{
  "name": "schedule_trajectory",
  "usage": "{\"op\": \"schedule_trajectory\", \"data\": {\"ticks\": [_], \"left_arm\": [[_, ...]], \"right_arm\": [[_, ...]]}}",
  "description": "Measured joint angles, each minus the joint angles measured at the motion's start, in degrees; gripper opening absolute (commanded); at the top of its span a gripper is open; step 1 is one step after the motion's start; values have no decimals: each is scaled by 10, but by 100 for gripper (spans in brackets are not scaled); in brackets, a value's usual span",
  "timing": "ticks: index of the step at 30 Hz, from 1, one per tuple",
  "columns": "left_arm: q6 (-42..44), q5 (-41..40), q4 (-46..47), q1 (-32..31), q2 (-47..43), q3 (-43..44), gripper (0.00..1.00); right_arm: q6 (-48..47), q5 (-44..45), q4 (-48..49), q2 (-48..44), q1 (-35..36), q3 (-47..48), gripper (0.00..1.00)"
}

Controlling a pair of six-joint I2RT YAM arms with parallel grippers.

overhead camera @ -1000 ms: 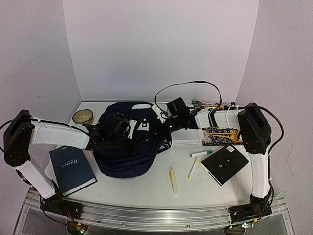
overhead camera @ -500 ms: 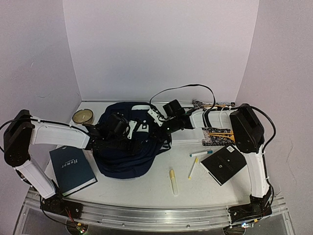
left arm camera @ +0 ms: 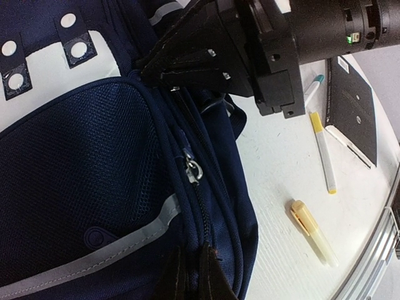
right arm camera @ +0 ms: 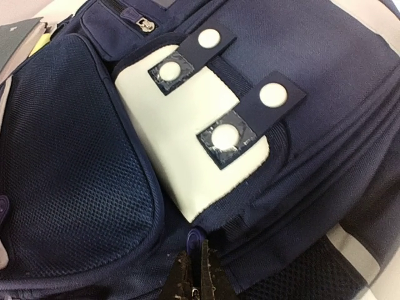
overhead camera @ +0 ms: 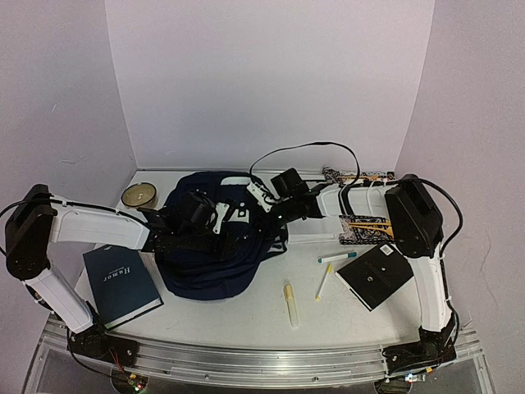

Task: Pack the student bag
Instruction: Adjust the second largest pocket of the student bag.

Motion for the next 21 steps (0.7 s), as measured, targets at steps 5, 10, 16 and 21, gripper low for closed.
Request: {"op": "schedule_trajectory", "data": {"ticks": [5, 10, 16, 21], "left_arm": [[-2, -14, 0, -9, -3, 0, 0], [-12, -39, -1, -14, -4, 0, 0], [-29, -78, -1, -12, -4, 0, 0], [-27, -76, -1, -9, -3, 0, 0]], "right_arm": [[12, 17, 10, -43, 0, -49, 0], [31, 24, 12, -92, -2, -96, 0], [68, 2, 29, -141, -7, -149, 0], [85, -15, 42, -150, -8, -175, 9]]}}
